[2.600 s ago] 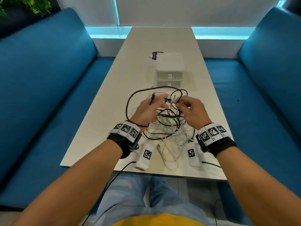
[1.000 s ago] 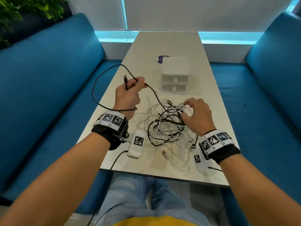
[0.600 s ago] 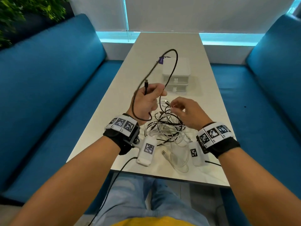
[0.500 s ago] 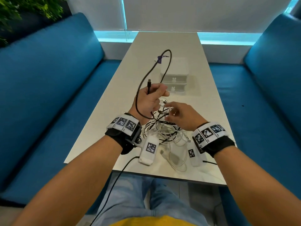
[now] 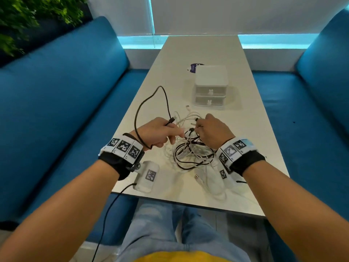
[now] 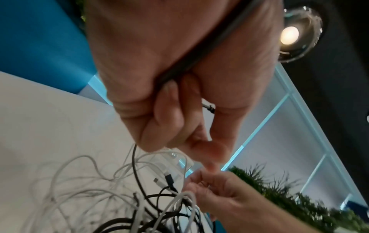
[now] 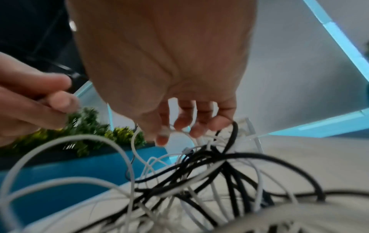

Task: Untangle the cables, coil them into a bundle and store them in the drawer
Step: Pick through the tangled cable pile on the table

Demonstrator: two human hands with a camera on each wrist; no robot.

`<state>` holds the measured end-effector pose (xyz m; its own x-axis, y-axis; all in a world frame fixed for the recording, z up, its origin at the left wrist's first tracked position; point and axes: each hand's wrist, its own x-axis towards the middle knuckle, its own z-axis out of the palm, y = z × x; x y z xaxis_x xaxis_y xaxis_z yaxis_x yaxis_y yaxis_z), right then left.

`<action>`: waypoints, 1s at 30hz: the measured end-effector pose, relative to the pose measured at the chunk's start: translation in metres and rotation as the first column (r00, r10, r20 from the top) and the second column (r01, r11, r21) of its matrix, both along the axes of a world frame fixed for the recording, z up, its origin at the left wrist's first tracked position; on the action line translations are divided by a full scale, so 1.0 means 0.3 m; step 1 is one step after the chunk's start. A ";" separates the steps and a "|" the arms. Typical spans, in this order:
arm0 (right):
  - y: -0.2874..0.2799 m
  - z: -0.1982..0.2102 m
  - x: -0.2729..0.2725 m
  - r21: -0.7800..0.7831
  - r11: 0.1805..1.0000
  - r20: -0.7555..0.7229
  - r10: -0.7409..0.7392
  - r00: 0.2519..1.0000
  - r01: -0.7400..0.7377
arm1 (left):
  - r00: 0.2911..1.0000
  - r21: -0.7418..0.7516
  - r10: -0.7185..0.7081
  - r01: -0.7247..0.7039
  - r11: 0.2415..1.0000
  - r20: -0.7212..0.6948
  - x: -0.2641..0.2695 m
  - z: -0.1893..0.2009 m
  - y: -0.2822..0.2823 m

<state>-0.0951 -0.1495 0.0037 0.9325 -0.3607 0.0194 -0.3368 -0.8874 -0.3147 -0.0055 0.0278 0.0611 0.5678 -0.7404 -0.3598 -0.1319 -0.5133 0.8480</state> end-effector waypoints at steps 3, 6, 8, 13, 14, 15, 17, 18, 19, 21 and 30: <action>0.016 -0.017 -0.016 -0.160 0.987 -0.155 0.009 0.988 -0.035 | 0.994 0.043 -0.071 0.068 0.997 0.077 -0.024 -0.001 -0.025; 0.025 -0.025 -0.017 -0.170 0.985 -0.114 -0.016 0.993 -0.003 | 0.954 0.033 -0.119 0.114 0.993 0.275 -0.031 0.070 -0.032; 0.022 -0.021 -0.017 -0.060 0.998 -0.053 -0.019 0.998 0.016 | 0.851 0.097 -0.179 0.151 0.984 0.493 -0.022 0.134 -0.005; -0.046 0.047 -0.033 0.416 0.905 0.176 -0.171 0.969 0.084 | 0.735 0.336 -0.304 0.110 0.935 0.606 0.006 0.174 0.030; -0.057 0.066 -0.040 0.456 0.887 0.224 -0.189 0.956 0.069 | 0.739 0.314 -0.280 0.097 0.944 0.613 0.003 0.156 0.021; -0.061 0.086 -0.049 0.477 0.878 0.275 -0.192 0.942 0.040 | 0.753 0.258 -0.229 0.081 0.963 0.617 0.002 0.129 0.006; -0.064 0.130 -0.075 0.495 0.869 0.349 -0.186 0.919 -0.012 | 0.822 0.103 -0.091 0.040 0.994 0.562 -0.007 0.073 -0.034; -0.062 0.154 -0.087 0.479 0.877 0.358 -0.159 0.920 -0.035 | 0.855 0.039 -0.043 0.027 0.999 0.518 -0.014 0.049 -0.058; -0.064 0.169 -0.094 0.439 0.897 0.346 -0.118 0.931 -0.050 | 0.874 0.002 -0.027 0.030 1.000 0.486 -0.021 0.025 -0.083; -0.061 0.176 -0.096 0.343 0.937 0.251 -0.031 0.968 -0.059 | 0.866 0.028 -0.069 0.064 0.998 0.496 -0.035 -0.021 -0.127; -0.018 0.078 -0.110 0.423 0.906 0.169 -0.058 0.984 -0.019 | 0.697 0.486 -0.319 -0.049 0.873 0.642 -0.020 -0.176 -0.206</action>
